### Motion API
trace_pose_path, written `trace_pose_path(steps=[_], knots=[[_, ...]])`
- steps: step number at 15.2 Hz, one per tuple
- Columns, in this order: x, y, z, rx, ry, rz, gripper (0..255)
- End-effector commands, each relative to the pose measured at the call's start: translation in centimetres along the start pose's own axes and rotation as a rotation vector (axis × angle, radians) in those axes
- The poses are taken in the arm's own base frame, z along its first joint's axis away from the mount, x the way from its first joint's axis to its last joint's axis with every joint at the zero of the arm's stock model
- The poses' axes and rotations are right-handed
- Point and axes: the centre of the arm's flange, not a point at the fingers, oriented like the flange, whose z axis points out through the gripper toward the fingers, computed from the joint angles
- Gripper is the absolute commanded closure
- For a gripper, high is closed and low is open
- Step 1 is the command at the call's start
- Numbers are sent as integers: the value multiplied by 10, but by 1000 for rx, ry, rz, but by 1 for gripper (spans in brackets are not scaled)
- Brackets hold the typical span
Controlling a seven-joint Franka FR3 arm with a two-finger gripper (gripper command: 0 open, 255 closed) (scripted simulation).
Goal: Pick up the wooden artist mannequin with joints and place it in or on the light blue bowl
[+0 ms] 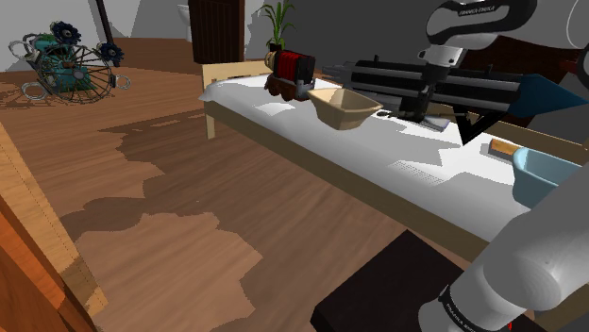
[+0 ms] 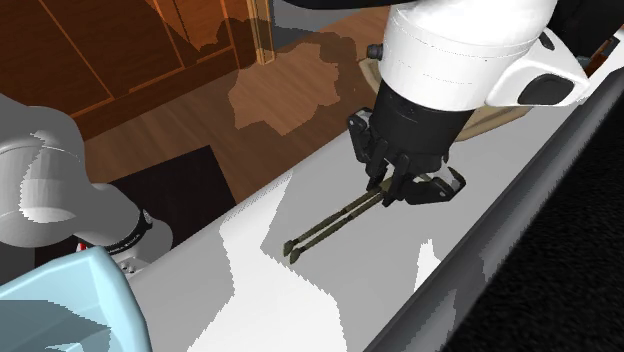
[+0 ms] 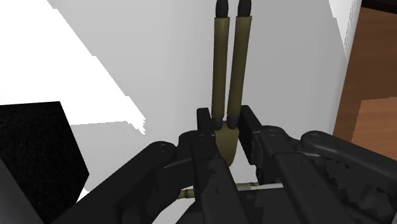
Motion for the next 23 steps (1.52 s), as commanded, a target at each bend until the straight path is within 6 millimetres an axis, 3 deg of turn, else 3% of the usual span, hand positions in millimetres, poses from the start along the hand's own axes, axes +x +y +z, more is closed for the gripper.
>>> trace_pose_path(steps=[1,14,23], knots=[[0,-1,-10,0,0,-1,255],[-1,-2,-78,0,0,-1,255],[-118,-21,-78,0,0,-1,255]])
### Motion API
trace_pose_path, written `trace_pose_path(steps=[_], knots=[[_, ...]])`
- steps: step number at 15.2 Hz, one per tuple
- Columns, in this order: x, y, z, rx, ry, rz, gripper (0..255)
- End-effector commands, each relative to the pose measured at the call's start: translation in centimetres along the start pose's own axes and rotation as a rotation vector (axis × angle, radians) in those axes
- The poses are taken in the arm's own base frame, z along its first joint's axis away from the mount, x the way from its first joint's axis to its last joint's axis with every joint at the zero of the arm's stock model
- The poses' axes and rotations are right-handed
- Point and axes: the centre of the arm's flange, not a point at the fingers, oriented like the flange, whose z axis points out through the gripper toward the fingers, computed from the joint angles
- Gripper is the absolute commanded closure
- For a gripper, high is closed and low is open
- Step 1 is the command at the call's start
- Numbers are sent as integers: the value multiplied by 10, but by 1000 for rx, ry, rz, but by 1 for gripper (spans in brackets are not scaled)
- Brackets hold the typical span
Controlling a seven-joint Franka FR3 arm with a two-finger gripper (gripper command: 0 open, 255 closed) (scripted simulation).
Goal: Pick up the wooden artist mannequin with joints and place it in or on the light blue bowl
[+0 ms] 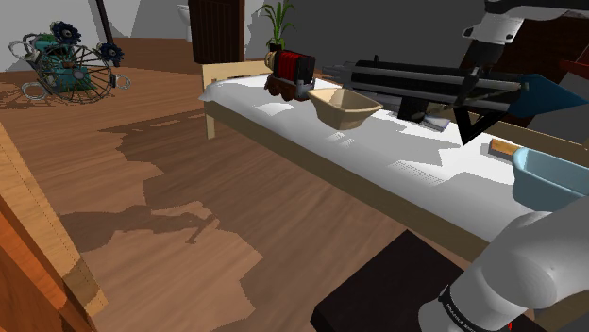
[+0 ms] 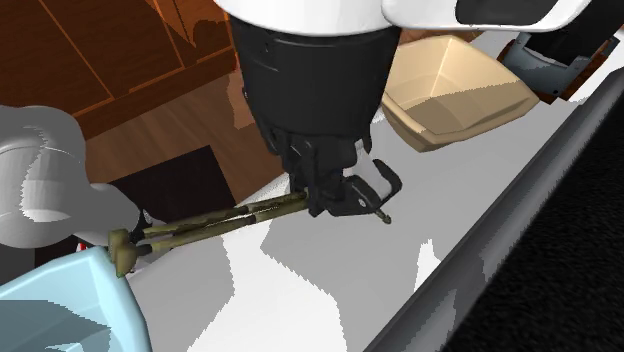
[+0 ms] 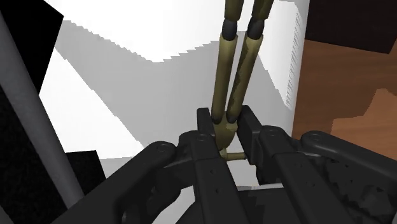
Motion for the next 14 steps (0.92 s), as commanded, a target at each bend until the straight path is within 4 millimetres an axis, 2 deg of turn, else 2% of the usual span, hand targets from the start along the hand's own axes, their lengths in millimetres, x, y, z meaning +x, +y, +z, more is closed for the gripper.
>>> trace_pose_path(steps=[1,14], knots=[[-27,-3,0,0,-1,-1,255],[-197,-31,0,0,-1,-1,255]])
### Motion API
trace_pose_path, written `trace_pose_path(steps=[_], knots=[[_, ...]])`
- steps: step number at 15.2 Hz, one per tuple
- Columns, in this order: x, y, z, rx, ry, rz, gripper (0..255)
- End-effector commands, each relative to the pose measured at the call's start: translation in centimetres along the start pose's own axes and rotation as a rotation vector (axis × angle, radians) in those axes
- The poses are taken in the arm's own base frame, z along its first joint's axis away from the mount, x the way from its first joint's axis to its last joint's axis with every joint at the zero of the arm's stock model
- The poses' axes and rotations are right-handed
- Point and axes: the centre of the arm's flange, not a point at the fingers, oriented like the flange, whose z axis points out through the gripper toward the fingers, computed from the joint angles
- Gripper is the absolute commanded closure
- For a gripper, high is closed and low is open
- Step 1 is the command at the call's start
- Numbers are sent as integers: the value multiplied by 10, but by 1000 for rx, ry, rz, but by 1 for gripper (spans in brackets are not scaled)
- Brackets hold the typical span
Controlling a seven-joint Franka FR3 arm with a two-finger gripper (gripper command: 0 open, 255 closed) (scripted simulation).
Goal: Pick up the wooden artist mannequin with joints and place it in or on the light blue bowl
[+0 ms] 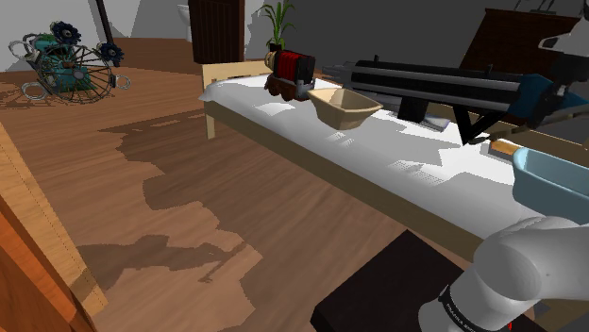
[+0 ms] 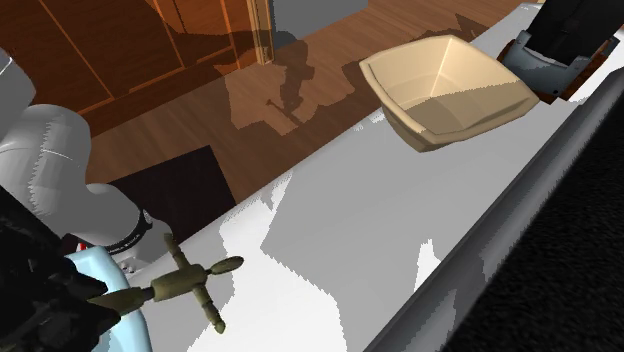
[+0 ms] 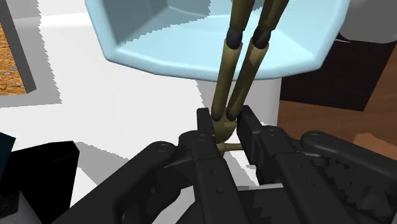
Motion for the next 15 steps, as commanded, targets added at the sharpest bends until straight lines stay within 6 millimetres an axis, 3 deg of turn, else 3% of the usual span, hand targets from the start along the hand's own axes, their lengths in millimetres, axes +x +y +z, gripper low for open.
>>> trace_pose_path(steps=[1,8,15], knots=[[-29,-3,0,0,-1,-1,255],[-120,-18,0,0,-1,-1,255],[-126,-19,32,0,-1,-1,255]])
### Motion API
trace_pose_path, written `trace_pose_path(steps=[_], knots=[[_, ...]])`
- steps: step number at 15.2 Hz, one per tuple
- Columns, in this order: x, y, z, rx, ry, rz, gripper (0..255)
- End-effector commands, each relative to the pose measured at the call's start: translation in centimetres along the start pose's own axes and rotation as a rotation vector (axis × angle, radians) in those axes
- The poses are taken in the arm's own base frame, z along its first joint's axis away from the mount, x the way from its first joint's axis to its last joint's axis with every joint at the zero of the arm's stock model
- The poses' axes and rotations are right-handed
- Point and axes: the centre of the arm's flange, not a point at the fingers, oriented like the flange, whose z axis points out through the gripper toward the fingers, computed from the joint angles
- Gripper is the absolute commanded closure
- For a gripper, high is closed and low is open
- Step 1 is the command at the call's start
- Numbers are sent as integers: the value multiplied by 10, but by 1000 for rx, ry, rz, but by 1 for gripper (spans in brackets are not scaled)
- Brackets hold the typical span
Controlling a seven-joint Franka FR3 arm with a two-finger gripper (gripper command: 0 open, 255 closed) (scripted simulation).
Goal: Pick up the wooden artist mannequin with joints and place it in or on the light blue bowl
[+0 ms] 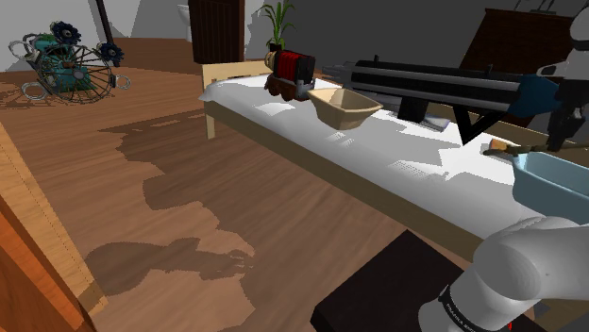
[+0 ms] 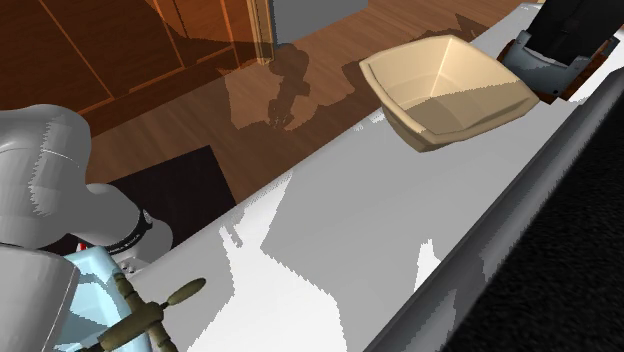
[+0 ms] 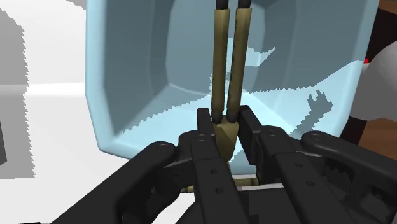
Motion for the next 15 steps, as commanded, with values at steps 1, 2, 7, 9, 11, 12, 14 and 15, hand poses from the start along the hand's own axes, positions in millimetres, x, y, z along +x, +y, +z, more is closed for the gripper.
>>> trace_pose_path(steps=[1,2,7,9,11,12,14,15], knots=[[-87,-43,11,-76,185,89,255],[-86,-43,16,-76,185,89,255],[-81,-40,41,-76,185,89,255],[-79,-39,50,-76,185,89,255],[-79,-39,50,-76,185,89,255],[-79,-39,50,-76,185,89,255],[-79,-39,50,-76,185,89,255],[-79,-39,50,-76,185,89,255]])
